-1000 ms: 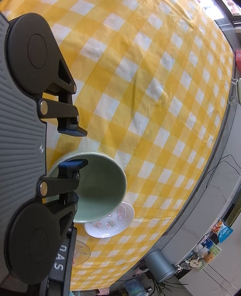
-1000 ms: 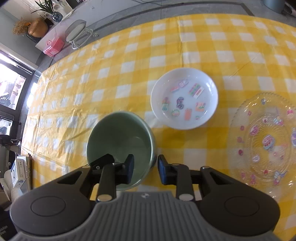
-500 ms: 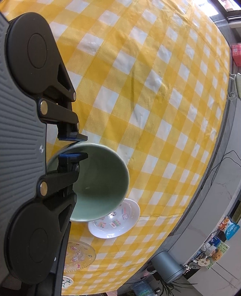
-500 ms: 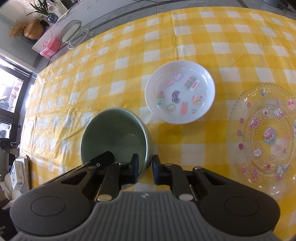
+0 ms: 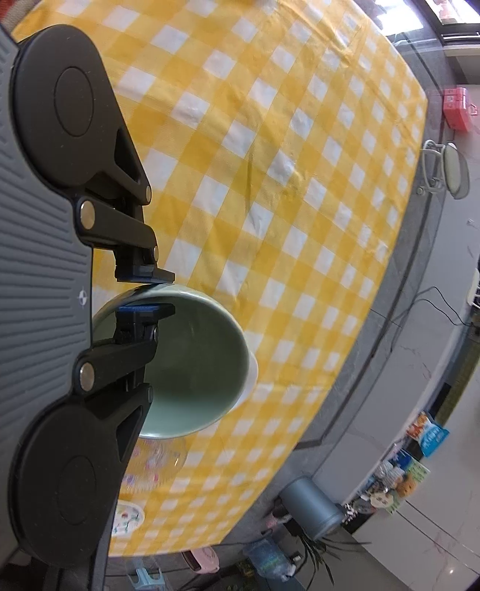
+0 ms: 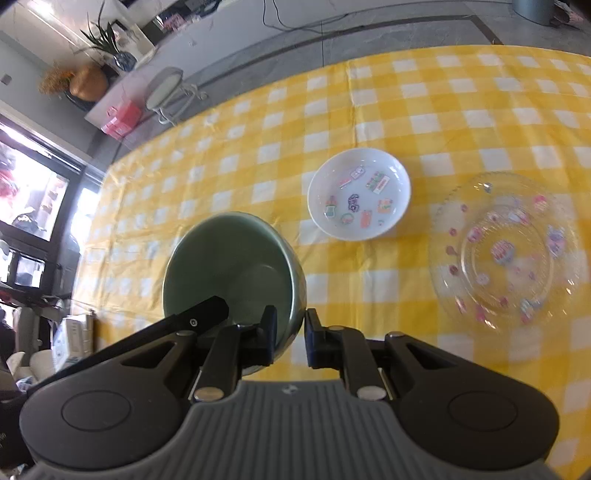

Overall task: Organize plates and bowls
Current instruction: 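Lift the green bowl with both grippers and carry it toward the stacked bowls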

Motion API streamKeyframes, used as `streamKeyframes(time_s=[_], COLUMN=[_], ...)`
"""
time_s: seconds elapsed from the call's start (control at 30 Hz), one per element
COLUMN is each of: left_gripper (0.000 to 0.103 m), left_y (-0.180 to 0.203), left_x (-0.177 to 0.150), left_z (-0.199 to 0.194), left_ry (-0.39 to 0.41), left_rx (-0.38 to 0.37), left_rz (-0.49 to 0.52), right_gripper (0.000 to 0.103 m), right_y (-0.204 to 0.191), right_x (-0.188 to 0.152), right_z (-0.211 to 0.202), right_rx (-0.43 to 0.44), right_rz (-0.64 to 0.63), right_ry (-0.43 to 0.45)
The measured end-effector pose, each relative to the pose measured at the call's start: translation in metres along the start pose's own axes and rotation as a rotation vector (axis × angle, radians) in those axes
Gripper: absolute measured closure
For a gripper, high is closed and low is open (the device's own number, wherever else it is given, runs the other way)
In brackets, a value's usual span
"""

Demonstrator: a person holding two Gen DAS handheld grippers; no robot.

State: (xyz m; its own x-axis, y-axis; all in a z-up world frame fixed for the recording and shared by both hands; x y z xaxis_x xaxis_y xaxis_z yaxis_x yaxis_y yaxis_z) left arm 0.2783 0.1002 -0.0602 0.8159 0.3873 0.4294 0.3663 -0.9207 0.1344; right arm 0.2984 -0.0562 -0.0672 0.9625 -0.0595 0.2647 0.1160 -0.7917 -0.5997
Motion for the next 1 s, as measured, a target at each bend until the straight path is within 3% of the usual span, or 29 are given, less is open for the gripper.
streamKeyframes(time_s=[0.47, 1.0], left_gripper=[0.093, 0.093], left_y=[0.023, 0.039], left_x=[-0.048, -0.113], left_z=[-0.08, -0.132], left_ry=[0.035, 0.061], left_rx=[-0.058, -0.114], left_rz=[0.021, 0.064], right_gripper=[0.089, 0.089], right_y=[-0.006, 0.013], right_x=[-0.058, -0.132], right_z=[-0.097, -0.166], right_rx=[0.028, 0.052], right_rz=[0.004, 0.075], right_ry=[0.09, 0.206])
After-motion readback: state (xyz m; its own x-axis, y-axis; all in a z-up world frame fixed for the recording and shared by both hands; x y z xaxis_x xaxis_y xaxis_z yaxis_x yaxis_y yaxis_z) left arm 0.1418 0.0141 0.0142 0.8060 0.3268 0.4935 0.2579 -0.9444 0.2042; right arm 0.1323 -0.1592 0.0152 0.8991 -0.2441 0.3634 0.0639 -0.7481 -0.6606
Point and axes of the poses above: each gripper's, at about its wrist camera, not at the fingertips, and z roughly the way its jaws point, y to its right, x to its top, the point moved 8 cm from there along z, roughly the way its jaws point, and after that the axes turned 11 degrees about x, right-handed, at the moved point
